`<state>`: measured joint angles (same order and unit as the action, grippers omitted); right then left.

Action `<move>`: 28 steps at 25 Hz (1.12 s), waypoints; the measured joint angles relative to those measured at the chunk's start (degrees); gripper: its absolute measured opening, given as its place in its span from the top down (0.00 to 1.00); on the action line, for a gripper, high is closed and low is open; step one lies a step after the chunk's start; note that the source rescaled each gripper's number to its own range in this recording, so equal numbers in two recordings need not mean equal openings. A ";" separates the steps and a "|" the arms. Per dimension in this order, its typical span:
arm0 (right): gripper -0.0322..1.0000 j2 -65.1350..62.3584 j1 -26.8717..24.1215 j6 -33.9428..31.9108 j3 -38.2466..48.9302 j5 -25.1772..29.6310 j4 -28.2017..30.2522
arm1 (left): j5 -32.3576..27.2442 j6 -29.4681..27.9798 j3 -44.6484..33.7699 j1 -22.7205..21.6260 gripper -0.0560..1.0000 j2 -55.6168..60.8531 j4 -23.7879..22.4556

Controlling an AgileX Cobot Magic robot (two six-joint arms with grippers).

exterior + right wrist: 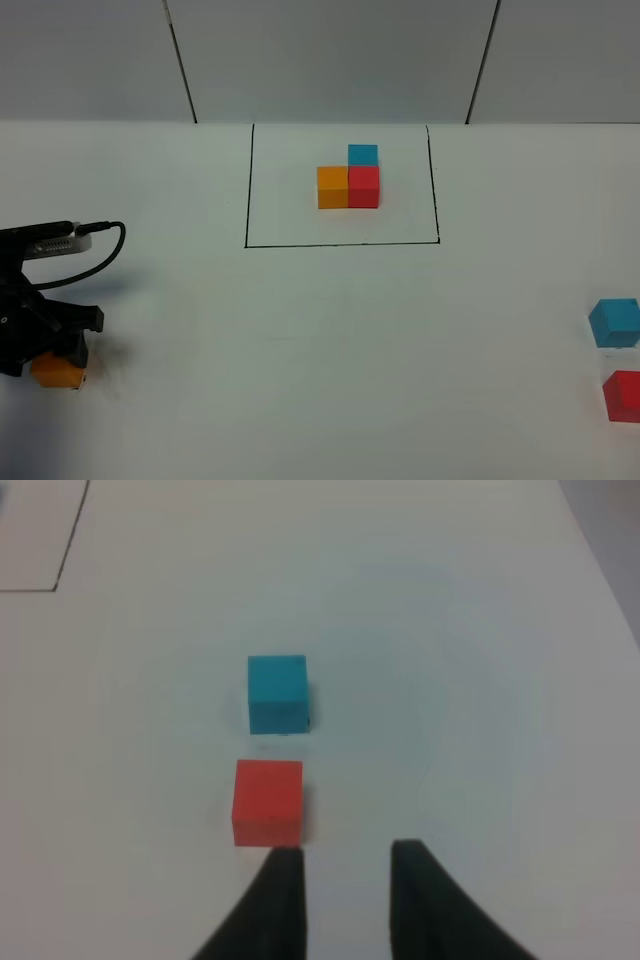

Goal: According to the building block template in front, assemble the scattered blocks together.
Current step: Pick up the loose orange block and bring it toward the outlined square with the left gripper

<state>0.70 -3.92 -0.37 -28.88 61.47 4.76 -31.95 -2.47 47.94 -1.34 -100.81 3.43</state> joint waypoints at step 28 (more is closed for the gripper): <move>0.97 0.00 0.00 0.00 0.00 0.00 0.00 | -7.73 58.37 18.14 37.03 0.92 -1.51 4.63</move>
<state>0.70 -3.92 -0.37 -28.88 61.47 4.76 -39.67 55.91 66.08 35.69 -102.32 8.06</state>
